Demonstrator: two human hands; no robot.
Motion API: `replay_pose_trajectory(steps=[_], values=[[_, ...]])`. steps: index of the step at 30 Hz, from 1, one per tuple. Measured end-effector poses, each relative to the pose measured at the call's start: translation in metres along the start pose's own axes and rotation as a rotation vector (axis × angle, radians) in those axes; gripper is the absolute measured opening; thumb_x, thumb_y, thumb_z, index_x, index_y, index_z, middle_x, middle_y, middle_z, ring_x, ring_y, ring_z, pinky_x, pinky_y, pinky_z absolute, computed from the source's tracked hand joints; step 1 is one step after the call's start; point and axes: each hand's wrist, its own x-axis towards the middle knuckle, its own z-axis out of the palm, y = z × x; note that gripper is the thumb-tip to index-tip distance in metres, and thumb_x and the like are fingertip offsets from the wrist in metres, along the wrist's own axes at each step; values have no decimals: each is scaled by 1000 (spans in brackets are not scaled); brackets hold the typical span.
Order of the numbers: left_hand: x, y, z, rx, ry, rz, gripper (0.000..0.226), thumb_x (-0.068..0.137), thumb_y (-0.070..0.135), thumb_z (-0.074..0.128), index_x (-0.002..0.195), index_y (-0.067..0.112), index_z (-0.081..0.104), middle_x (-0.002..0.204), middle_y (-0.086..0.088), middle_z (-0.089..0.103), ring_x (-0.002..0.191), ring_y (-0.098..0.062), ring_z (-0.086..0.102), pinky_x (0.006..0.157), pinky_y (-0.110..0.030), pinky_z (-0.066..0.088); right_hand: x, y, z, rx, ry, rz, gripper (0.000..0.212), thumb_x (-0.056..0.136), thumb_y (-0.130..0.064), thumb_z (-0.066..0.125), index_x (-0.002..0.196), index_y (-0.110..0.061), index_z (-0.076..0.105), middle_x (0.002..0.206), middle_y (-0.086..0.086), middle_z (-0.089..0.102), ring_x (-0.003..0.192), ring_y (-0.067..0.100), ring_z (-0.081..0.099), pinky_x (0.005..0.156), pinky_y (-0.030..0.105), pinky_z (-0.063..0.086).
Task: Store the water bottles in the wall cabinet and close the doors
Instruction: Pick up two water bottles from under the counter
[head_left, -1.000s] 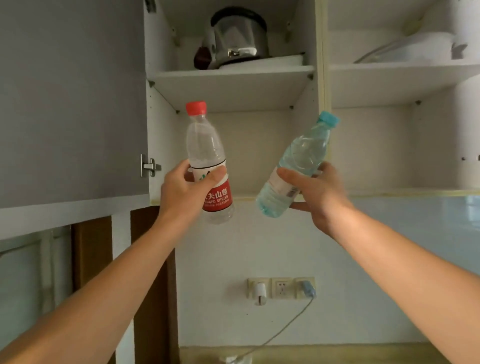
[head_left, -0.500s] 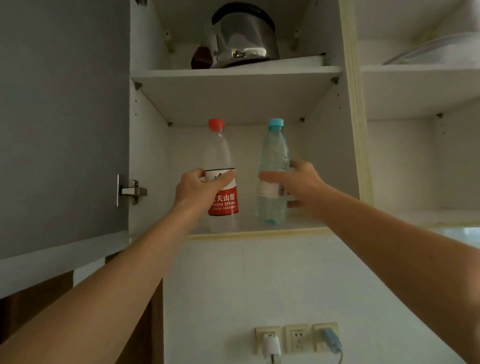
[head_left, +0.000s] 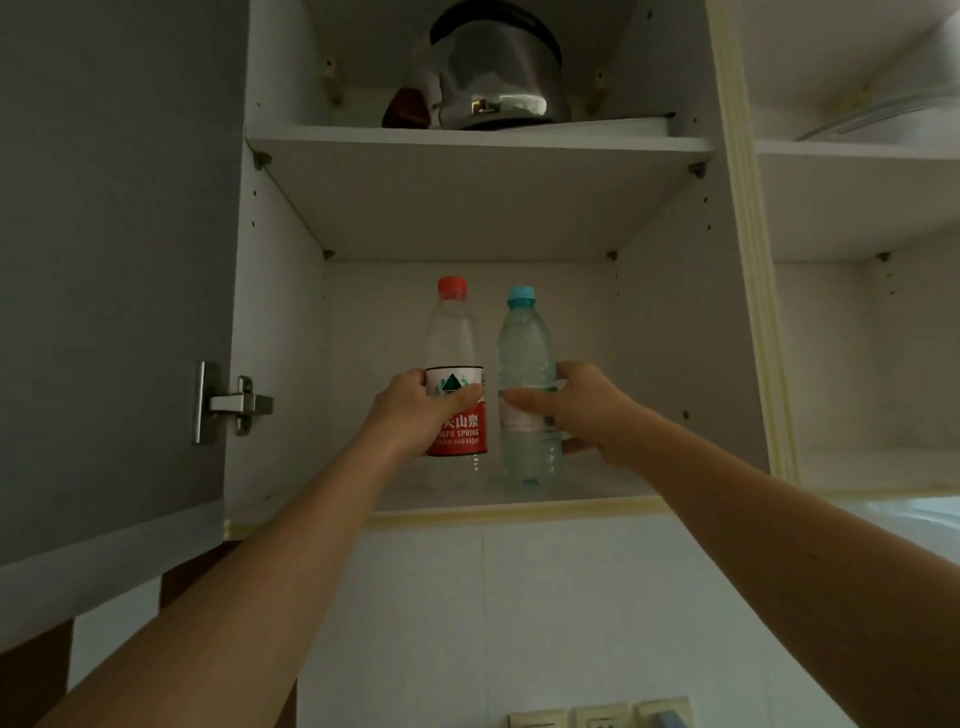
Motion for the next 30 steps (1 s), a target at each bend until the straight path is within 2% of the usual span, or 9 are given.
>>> replay_pose_trajectory(steps=[6, 9, 11, 14, 18, 22, 24, 28, 30], values=[[5, -4, 3, 30, 21, -8, 42, 83, 52, 76, 115, 27, 63, 113, 1, 71, 100, -21, 69, 91, -47, 58, 0, 5, 0, 31, -4, 9, 27, 86, -36, 79, 107, -27, 64, 101, -2, 74, 87, 14, 73, 67, 33, 63], [-2, 3, 1, 128, 47, -18, 48, 85, 52, 75, 120, 22, 62, 118, -2, 69, 102, -23, 67, 88, -45, 59, -10, 4, -1, -12, -13, 21, 45, 86, -37, 79, 124, -18, 63, 108, 2, 73, 94, 17, 72, 82, 41, 63], [-11, 8, 0, 213, 38, -28, 53, 87, 51, 73, 127, 18, 60, 123, -5, 67, 106, -25, 65, 88, -43, 58, -22, 2, -4, -127, 23, 20, 65, 86, -42, 78, 140, -16, 53, 121, 4, 69, 106, 21, 69, 93, 45, 58], [-33, 18, -2, 358, 112, -16, 68, 91, 52, 67, 139, 7, 50, 134, -14, 61, 117, -31, 60, 91, -35, 50, -45, -2, -18, -256, 129, -28, 83, 89, -48, 73, 154, -13, 36, 140, 10, 60, 122, 26, 60, 98, 35, 50], [-73, 41, 0, 377, 252, 73, 65, 94, 51, 63, 140, 7, 50, 134, -15, 61, 122, -32, 58, 101, -42, 49, -93, -5, -46, -404, 143, -120, 67, 95, -47, 66, 150, -15, 46, 138, 9, 61, 121, 24, 60, 87, 27, 45], [-128, 64, 25, 286, 335, 219, 38, 96, 40, 63, 119, 9, 64, 104, -5, 68, 101, -27, 65, 89, -39, 52, -152, 7, -65, -523, 161, -204, 52, 97, -42, 62, 142, -17, 57, 132, 4, 66, 118, 20, 63, 91, 22, 39], [-158, 66, 43, 278, 302, 279, 32, 98, 39, 61, 110, 10, 66, 101, -4, 68, 93, -25, 64, 85, -40, 53, -184, 19, -71, -545, 159, -237, 45, 97, -40, 61, 136, -18, 62, 121, -2, 69, 105, 15, 66, 85, 20, 43], [-220, 51, 74, 308, 170, 269, 36, 101, 44, 54, 103, 11, 67, 95, -4, 68, 88, -22, 63, 79, -39, 52, -254, 54, -73, -427, 74, -179, 27, 96, -37, 62, 117, -21, 68, 94, -14, 68, 81, -2, 63, 67, 5, 44], [-251, 41, 89, 325, 124, 215, 44, 103, 45, 50, 91, 7, 67, 76, -1, 62, 76, -24, 59, 72, -37, 46, -291, 73, -71, -351, 32, -75, 18, 95, -36, 62, 102, -21, 69, 79, -13, 69, 68, 1, 64, 62, 10, 50]])
